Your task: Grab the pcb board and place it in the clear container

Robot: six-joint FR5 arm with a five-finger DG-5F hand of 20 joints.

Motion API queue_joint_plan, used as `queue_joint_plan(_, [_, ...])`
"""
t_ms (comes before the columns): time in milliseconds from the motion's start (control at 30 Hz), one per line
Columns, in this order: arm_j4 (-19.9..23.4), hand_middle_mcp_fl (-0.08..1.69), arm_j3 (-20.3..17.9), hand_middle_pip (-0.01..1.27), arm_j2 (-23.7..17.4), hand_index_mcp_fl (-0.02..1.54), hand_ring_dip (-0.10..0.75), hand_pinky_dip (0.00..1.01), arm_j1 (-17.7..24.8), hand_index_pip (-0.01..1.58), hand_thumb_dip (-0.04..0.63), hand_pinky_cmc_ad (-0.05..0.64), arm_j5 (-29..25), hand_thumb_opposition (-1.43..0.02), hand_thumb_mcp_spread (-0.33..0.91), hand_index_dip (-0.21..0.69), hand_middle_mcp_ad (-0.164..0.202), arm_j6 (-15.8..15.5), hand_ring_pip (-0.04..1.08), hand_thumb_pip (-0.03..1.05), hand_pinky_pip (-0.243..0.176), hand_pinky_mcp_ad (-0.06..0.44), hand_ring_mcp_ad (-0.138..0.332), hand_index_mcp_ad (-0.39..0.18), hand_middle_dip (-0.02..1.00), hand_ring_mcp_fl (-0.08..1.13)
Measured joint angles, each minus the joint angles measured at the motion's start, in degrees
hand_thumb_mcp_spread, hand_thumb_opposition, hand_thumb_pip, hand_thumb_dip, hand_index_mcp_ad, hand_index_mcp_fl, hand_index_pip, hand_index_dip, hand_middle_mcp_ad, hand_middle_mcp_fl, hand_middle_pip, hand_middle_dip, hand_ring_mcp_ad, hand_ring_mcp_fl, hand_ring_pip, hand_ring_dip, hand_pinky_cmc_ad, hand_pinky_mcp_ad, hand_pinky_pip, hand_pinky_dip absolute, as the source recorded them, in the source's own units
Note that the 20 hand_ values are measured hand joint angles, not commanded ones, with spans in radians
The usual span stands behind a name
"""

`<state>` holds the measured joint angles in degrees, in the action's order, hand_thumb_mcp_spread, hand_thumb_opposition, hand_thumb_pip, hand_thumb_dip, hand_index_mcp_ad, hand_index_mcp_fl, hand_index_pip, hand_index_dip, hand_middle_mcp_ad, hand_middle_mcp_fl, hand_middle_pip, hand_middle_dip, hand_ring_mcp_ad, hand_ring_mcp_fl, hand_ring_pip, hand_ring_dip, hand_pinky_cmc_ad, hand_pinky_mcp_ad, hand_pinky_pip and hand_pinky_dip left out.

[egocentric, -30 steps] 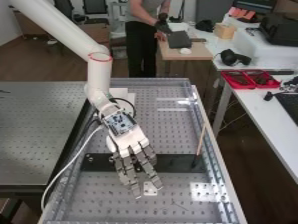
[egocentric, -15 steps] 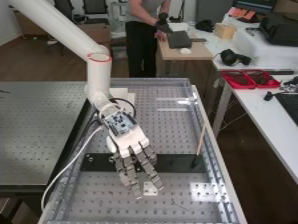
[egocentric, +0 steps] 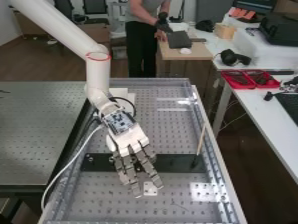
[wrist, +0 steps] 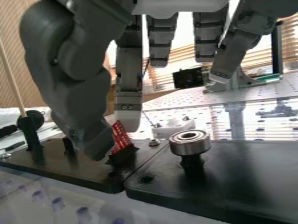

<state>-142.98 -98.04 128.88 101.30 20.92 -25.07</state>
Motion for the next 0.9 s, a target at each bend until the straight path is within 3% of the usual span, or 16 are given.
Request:
queue_joint_plan(600, [2.42, 0.02, -0.86, 0.14, -1.88, 0.36, 0.028, 0.67, -0.32, 1.53, 0.251, 0.335, 0.69, -0.95, 0.42, 0.098, 0.042, -2.50, 0.11, 0.60, -0.106, 0.195, 0.244, -0.021, 0.13, 0.00])
queue_joint_plan(900, [5.25, 0.02, -2.31, 0.14, -4.56, 0.36, 0.028, 0.67, 0.37, 1.53, 0.251, 0.335, 1.04, -0.95, 0.42, 0.098, 0.042, -5.75, 0.11, 0.60, -0.106, 0.195, 0.244, -0.021, 0.13, 0.00])
